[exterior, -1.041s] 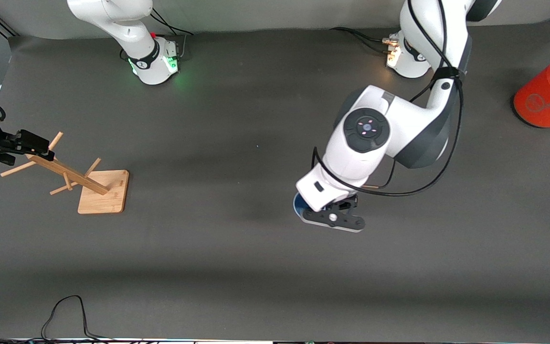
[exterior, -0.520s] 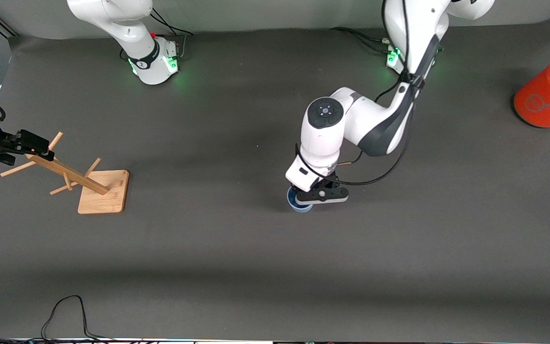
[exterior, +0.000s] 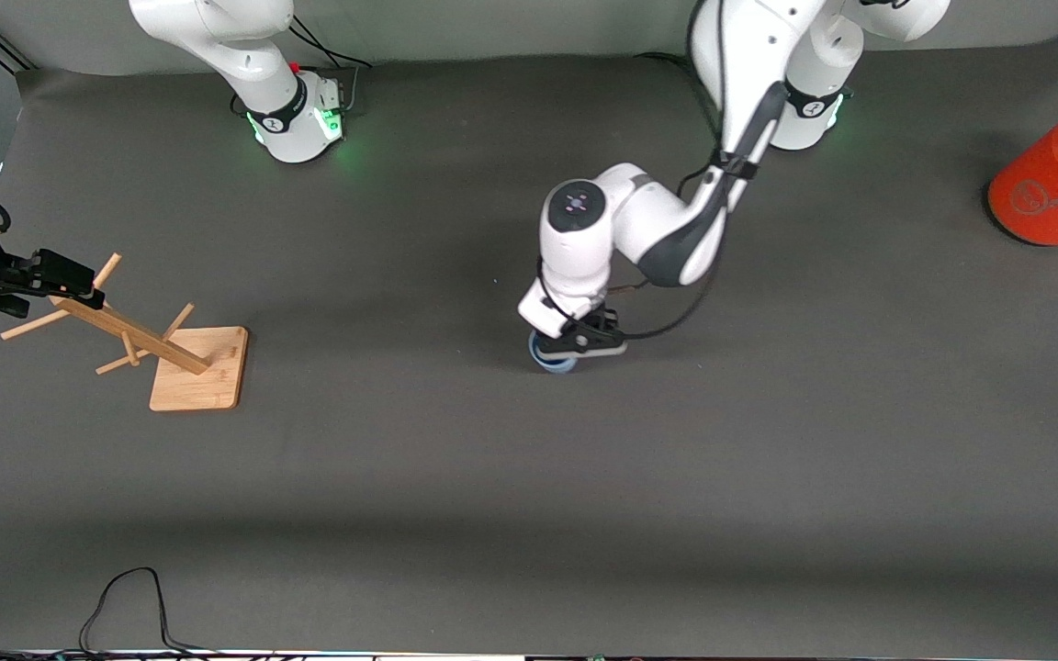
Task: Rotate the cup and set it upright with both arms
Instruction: 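Lower the cup upright onto the table with the left gripper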
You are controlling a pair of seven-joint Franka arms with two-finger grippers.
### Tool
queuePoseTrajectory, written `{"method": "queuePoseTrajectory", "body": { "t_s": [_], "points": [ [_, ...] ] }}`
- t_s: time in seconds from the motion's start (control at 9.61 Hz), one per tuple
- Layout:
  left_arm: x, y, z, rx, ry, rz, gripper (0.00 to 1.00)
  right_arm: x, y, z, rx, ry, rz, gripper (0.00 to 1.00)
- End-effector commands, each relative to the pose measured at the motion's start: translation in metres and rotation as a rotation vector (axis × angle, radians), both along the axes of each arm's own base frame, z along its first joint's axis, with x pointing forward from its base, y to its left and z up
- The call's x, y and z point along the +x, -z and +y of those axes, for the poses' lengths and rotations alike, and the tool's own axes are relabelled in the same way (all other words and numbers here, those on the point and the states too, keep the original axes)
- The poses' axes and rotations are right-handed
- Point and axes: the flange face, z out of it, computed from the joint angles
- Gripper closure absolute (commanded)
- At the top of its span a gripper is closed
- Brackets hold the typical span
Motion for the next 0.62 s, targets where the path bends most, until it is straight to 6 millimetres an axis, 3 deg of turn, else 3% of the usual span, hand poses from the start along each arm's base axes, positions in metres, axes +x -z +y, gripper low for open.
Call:
{"method": "queuePoseTrajectory", "body": {
  "t_s": [0.0,0.1,0.21,0.42,0.52],
  "points": [
    [0.0,0.007,-0.001,-0.002,-0.011,-0.017,1.0,-0.002,-0.002,0.001,-0.012,0.014,0.0,0.0],
    [0.004,0.007,0.002,0.0,-0.016,-0.015,0.38,-0.002,-0.002,0.0,-0.012,0.016,-0.001,0.0],
    [0.003,0.002,0.001,-0.006,-0.026,-0.013,0.0,-0.002,-0.002,-0.001,-0.012,0.016,-0.001,0.0],
    [0.016,-0.032,0.008,-0.011,-0.056,-0.02,0.0,-0.001,-0.001,0.0,-0.012,0.016,0.002,0.0],
    [0.029,-0.062,0.017,0.006,-0.081,-0.011,0.0,-0.001,-0.001,0.0,-0.01,0.016,0.002,0.0]
  ]
}}
